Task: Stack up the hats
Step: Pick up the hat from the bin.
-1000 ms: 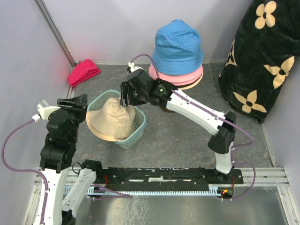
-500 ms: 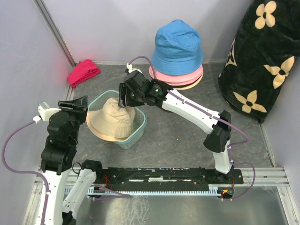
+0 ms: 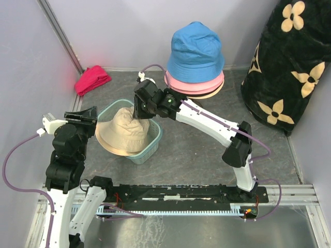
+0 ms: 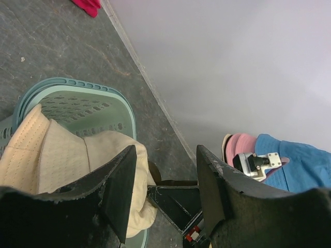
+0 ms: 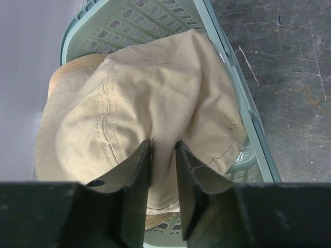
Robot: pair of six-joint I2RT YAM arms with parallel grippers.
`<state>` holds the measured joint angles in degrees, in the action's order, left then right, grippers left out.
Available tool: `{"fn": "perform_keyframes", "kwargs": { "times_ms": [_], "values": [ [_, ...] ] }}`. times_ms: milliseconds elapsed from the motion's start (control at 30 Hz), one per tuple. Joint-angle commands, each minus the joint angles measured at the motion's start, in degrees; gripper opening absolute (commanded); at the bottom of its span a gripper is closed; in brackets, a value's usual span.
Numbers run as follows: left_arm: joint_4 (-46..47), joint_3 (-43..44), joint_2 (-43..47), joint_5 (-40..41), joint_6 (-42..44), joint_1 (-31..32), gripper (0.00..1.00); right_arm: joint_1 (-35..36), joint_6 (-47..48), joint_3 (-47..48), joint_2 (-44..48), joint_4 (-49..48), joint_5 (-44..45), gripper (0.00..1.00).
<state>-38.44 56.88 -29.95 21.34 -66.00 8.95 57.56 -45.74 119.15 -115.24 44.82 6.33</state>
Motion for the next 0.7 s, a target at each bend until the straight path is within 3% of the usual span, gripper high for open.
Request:
{"fn": "perform_keyframes", "kwargs": {
  "times_ms": [0,67,267,667],
  "values": [
    [2.5,-0.2,0.7,0.3,2.8,-0.2,0.57,0.8,-0.5,1.0,1.5,-2.8,2.0,0.28],
    [2.5,-0.4,0.9,0.3,2.8,-0.2,0.57,1.1,0.5,0.7,2.4,-3.5,3.6,0.17],
    [2.4,-0.5,0.8,0.2,2.9,-0.2,0.57,2.0,5.8,2.4,4.8,-4.6,8.4,0.04],
    [4.0,-0.1,-1.0,-0.3,2.6,-0.2,0.57,3.1,16.1,6.8,6.9,-8.0,9.2,0.01]
  ]
}}
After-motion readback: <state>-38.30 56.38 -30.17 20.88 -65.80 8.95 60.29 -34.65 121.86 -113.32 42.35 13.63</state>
